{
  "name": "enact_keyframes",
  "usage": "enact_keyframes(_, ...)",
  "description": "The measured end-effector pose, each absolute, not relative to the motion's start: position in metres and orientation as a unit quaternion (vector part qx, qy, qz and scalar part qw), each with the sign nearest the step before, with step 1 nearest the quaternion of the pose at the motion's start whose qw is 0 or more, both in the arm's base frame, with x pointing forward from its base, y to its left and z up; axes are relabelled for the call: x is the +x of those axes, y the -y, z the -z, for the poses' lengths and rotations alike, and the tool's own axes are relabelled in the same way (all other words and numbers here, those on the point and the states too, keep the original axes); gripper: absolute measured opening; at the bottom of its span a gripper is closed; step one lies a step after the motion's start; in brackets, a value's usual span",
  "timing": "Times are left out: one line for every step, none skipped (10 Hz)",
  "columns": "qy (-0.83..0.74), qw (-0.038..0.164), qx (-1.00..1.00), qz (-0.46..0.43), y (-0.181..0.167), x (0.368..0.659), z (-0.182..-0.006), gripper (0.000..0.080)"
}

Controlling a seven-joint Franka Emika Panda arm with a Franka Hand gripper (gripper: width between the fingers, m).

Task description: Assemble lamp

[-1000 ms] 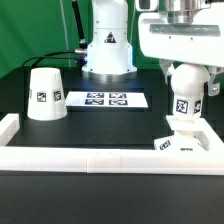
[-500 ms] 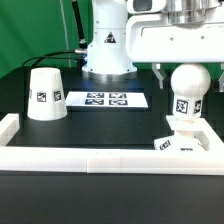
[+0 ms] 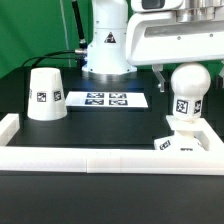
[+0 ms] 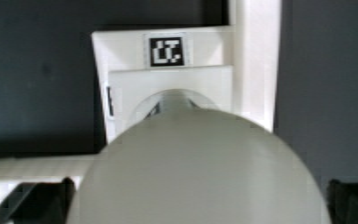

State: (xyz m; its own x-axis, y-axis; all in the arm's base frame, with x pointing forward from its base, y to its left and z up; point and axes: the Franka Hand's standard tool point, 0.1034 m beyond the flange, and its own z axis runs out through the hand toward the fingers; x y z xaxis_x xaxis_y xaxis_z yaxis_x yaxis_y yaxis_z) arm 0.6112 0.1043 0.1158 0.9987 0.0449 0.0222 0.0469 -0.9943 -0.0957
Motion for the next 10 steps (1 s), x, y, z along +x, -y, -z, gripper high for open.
enact_keyframes(0.055, 0.047, -0.997, 0.011, -0.1043, 0.6111, -0.1157, 0.0698)
enact_keyframes(0.090, 0.040, -0.995, 0.014, -0.1043, 0.6116, -0.1159, 0.0698)
enact_keyframes(0.139, 0.032, -0.990, 0.017, -0.1038, 0.6122, -0.1161, 0.0698)
enact_keyframes(0.170, 0.030, -0.985, 0.018, -0.1032, 0.6124, -0.1162, 0.0698)
enact_keyframes(0.187, 0.029, -0.982, 0.018, -0.1024, 0.6124, -0.1161, 0.0698)
enact_keyframes(0.229, 0.028, -0.973, 0.019, -0.1006, 0.6122, -0.1159, 0.0698)
enact_keyframes(0.260, 0.027, -0.965, 0.019, -0.0995, 0.6124, -0.1159, 0.0698)
enact_keyframes(0.289, 0.025, -0.957, 0.020, -0.0991, 0.6124, -0.1158, 0.0698)
enact_keyframes(0.317, 0.022, -0.948, 0.020, -0.0988, 0.6125, -0.1158, 0.0698)
enact_keyframes(0.320, 0.021, -0.947, 0.020, -0.0998, 0.6123, -0.1158, 0.0698)
